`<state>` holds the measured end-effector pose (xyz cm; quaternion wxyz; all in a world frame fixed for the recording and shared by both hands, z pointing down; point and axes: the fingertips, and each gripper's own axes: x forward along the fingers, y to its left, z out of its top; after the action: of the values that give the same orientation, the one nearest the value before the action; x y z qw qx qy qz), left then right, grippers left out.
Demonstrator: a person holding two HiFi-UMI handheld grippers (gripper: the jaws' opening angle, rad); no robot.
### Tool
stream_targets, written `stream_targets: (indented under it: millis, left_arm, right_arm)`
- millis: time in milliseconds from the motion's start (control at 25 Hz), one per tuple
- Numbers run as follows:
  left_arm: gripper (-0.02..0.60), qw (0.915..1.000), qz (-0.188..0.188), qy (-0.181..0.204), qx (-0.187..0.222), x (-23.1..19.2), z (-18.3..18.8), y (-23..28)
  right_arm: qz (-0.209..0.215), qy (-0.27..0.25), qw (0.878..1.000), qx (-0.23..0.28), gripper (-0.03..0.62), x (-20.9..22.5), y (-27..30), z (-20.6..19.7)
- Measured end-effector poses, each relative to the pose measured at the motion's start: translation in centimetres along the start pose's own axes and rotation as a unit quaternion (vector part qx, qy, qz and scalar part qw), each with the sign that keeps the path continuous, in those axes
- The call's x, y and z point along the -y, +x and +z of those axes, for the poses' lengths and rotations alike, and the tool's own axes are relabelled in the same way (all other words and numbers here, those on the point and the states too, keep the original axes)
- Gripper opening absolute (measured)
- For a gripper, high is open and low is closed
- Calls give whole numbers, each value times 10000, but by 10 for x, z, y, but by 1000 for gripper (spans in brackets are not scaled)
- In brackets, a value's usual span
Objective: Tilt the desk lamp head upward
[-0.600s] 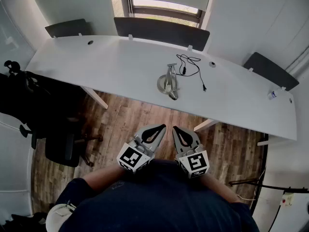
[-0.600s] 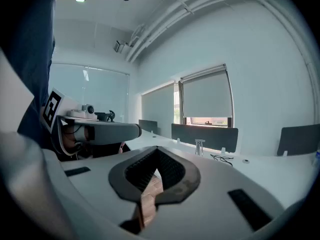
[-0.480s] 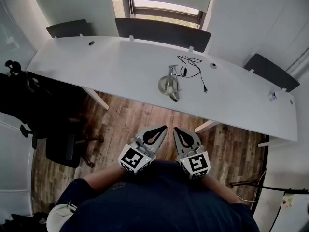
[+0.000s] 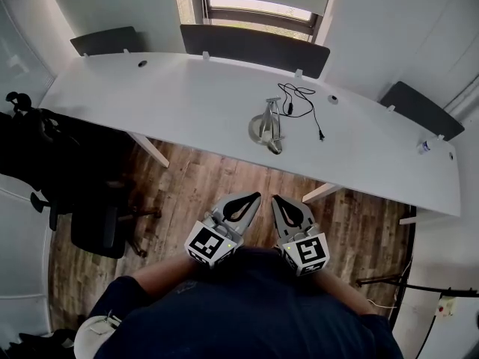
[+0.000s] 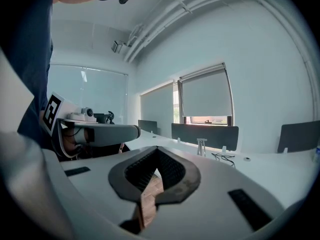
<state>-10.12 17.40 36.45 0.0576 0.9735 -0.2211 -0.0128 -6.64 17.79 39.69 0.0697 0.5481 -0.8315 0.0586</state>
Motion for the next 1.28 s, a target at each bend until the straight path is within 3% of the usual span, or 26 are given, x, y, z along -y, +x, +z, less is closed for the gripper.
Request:
stream_targets:
  millis: [360, 560, 1000, 1280]
  left_arm:
    - [-6, 9999, -169, -13, -9, -13, -8, -16]
    - [-6, 9999, -138, 86, -28, -22, -9, -5]
    - [-6, 9988, 483, -23, 43, -60, -3, 84]
    - [-6, 9940, 1042, -3, -330, -94, -24, 146]
  right_arm:
    - [-161, -6, 9998, -103, 8, -20, 8, -6]
    - [-166, 61, 9998, -58, 9, -6, 13, -5]
    - [442, 107, 9990, -47, 9, 80, 61, 1]
    - [1087, 320, 9934, -158, 9, 141, 96, -6]
